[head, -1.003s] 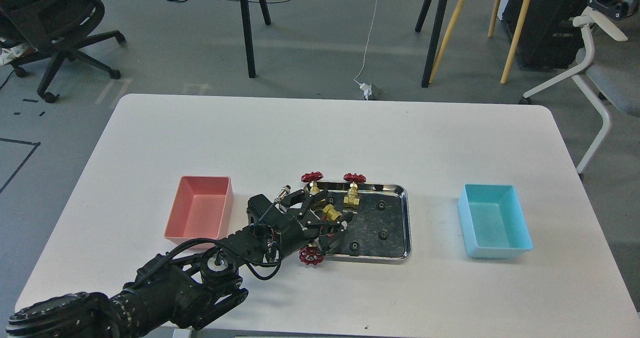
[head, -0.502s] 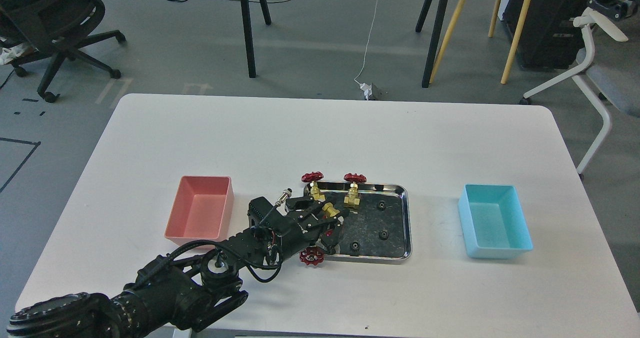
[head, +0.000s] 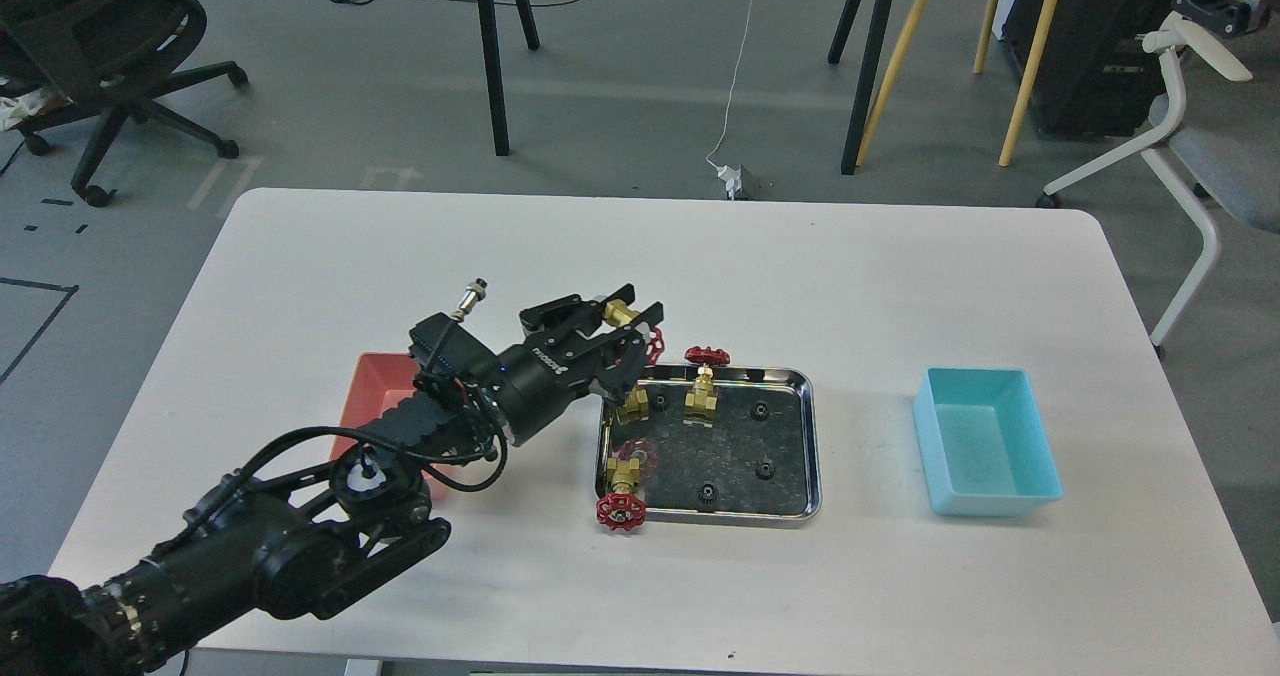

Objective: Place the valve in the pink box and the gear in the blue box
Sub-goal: 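Lift the valve with the left gripper and carry it toward the pink box, then lower the valve into the pink box and open the left gripper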

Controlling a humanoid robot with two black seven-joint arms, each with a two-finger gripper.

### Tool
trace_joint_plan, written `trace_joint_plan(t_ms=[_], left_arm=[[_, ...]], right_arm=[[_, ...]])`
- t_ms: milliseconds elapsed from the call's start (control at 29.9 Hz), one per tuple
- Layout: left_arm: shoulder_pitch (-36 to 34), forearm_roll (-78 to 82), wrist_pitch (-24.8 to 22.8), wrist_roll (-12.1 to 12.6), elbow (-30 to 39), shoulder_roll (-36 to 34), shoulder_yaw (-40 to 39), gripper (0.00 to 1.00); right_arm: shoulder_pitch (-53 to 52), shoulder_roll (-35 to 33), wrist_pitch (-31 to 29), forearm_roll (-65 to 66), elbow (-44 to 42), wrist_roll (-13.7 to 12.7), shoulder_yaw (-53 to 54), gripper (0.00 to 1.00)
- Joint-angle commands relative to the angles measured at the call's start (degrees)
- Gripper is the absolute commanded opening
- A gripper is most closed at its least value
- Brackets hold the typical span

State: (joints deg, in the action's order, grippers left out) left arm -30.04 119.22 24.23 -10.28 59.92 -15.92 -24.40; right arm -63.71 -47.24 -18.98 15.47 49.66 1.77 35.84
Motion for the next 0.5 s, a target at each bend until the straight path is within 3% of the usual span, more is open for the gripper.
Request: trace_joint_plan(t_ms=[0,201,468], left_arm=[[2.5,-0.1,-0.1,0.3,4.1,-9.4,-0.8,0.16],[9.8,-0.1,-0.1,0.3,10.6,-18.0,-3.8,0.17],[13.8,-0.1,-0.1,0.3,11.9,-22.3,-7.6,0.17]], right_arm=[[-1.6,-0.2,0.0,0.1,-0.4,-0.1,0.0,0.99],[-3.7,0.9,-0.1,2.7,-2.5,-0.5,0.0,0.99],[-8.9,2.0,0.8,2.5,-2.8,-0.3,0.8,0.99]])
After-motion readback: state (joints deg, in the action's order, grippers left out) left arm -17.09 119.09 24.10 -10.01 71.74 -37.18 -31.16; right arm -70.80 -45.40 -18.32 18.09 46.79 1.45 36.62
